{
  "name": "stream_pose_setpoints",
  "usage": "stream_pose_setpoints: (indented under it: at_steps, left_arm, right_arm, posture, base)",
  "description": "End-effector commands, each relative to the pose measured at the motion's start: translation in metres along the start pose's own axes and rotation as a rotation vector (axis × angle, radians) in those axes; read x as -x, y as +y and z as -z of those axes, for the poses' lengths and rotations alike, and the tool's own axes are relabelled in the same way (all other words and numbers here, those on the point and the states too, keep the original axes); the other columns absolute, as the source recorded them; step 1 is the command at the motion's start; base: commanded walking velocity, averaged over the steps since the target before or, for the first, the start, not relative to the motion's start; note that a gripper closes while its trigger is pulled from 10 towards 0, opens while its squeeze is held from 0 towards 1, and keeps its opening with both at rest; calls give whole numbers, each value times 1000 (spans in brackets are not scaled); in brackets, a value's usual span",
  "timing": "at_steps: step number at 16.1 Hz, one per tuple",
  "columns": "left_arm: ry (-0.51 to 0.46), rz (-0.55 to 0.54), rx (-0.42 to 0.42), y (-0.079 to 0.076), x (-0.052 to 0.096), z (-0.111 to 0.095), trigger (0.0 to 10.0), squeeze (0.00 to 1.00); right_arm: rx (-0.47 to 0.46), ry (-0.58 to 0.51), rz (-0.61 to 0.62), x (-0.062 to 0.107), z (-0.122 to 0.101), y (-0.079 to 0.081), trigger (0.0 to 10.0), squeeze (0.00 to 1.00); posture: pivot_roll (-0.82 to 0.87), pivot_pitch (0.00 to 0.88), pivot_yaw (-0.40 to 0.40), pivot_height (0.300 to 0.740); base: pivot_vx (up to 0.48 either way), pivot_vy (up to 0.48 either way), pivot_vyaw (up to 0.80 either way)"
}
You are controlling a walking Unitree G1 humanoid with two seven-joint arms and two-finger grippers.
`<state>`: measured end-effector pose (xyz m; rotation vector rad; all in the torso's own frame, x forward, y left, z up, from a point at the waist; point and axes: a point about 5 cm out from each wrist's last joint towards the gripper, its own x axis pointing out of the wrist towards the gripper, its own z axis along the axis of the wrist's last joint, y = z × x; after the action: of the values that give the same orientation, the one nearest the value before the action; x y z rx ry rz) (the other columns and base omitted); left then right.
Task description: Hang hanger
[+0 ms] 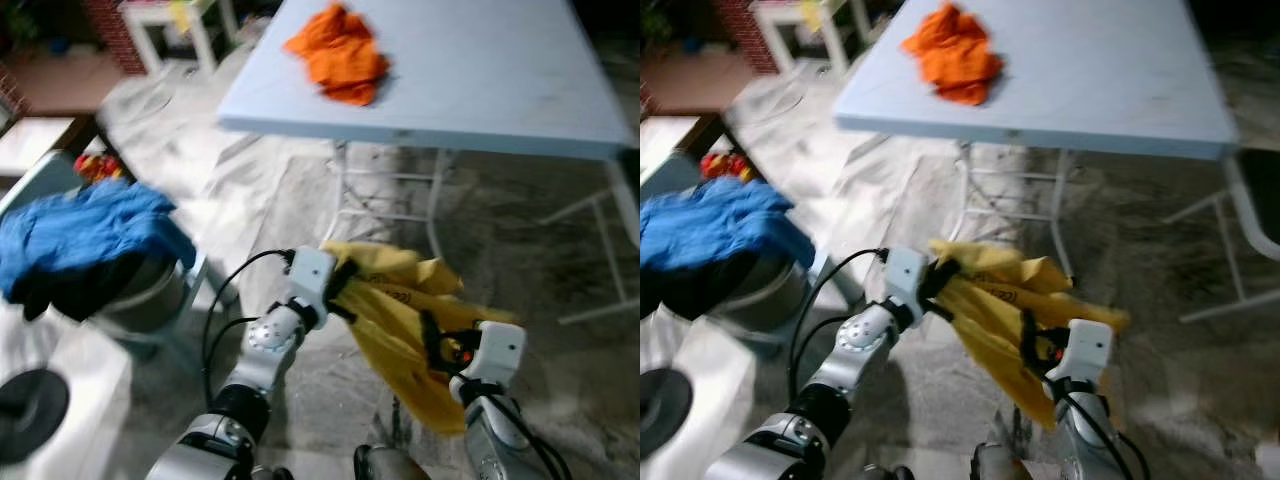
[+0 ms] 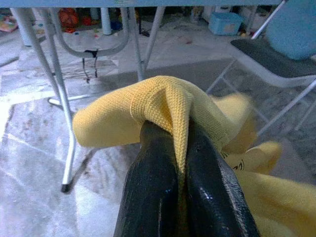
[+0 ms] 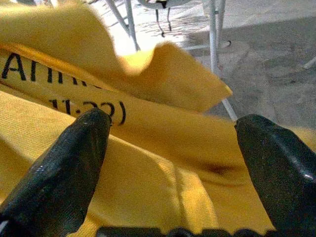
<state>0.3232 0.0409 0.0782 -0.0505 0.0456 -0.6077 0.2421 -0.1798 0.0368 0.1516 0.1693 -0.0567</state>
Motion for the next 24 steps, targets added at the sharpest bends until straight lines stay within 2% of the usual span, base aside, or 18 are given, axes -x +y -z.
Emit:
stream_pose_setpoints:
  at_steps: [1,3,6,8,11,12,14,15,16,19,22,23,24]
  left_arm:
    - [36,-32,33,5,3,7,10000,0]
    - [81,-67,53,8,5,14,10000,0]
    - [172,-157,84,14,7,27,10000,0]
    - [244,-193,90,17,16,41,10000,0]
    - [427,-240,51,20,45,78,10000,0]
    - [487,-249,20,22,55,88,10000,0]
    - [621,-289,29,23,78,110,10000,0]
    - [654,-282,14,22,84,115,10000,0]
    - [740,-244,-46,20,97,127,10000,0]
    - [803,-231,-86,25,110,134,10000,0]
    - [850,-224,-120,30,122,140,10000,0]
    - [899,-221,-152,29,131,146,10000,0]
    - [909,-222,-160,28,133,147,10000,0]
  right_arm:
    - [6,29,15,4,7,-1,10000,0]
    - [3,61,31,6,15,-5,10000,0]
    - [-15,142,92,12,34,-22,10000,0]
    - [7,212,113,9,48,-30,10000,0]
    - [-87,366,184,5,73,-37,10000,0]
    - [-71,427,171,8,83,-33,10000,0]
    - [-43,562,111,21,106,-21,10000,0]
    - [-61,598,102,25,112,-19,10000,0]
    - [-168,642,103,26,117,-16,10000,0]
    - [-128,662,71,22,115,-18,10000,0]
    - [-137,670,58,25,118,-15,10000,0]
    - [-147,678,80,30,120,-22,10000,0]
    - [-148,686,82,32,121,-24,10000,0]
  posture:
    - [-331,143,102,740]
    - [-376,125,86,740]
    - [-400,113,59,740]
    - [-400,99,51,740]
    - [-378,88,57,740]
    - [-365,91,59,740]
    - [-299,88,66,740]
    - [-295,87,67,740]
    - [-283,85,73,740]
    - [-276,80,79,740]
    - [-292,96,84,740]
    - [-306,97,88,740]
    - [-313,98,89,740]
  base:
    - [0,0,-800]
    - [0,0,-800]
    - [0,0,-800]
    - [0,0,-800]
    - [0,0,-800]
    - [0,0,-800]
    - [0,0,-800]
    - [0,0,-800]
    - [0,0,-769]
    - [0,0,-800]
    - [0,0,-800]
    - [0,0,-800]
    - [0,0,-800]
